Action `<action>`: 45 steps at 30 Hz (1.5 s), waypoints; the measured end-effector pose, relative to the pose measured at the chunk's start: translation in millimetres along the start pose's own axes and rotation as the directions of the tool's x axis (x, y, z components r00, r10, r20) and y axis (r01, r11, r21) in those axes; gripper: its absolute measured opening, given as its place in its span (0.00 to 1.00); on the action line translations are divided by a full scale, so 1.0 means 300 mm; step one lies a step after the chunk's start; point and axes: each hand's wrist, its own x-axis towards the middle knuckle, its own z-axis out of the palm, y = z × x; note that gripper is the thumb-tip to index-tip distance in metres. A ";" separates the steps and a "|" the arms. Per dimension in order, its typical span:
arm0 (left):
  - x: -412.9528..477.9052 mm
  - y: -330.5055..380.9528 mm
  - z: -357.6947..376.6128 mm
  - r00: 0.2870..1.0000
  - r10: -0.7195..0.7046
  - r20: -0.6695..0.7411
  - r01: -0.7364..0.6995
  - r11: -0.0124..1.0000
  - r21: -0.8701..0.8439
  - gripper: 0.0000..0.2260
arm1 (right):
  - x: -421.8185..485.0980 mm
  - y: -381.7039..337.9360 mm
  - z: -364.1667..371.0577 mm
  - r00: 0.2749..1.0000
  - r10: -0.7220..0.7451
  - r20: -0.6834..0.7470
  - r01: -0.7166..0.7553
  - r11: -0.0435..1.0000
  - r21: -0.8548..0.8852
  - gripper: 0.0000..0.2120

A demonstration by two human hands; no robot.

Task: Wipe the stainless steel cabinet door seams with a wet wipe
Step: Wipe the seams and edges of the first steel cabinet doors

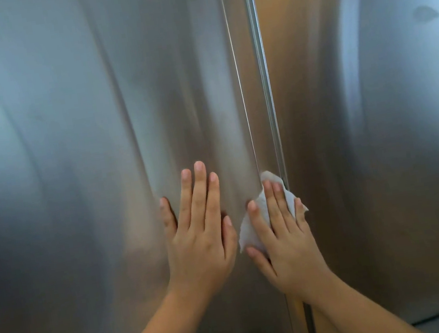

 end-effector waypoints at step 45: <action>-0.432 0.146 -0.063 0.844 -0.039 0.536 0.110 0.989 -0.100 0.26 | -0.480 -0.105 0.108 0.939 0.170 0.299 -0.212 0.970 0.116 0.28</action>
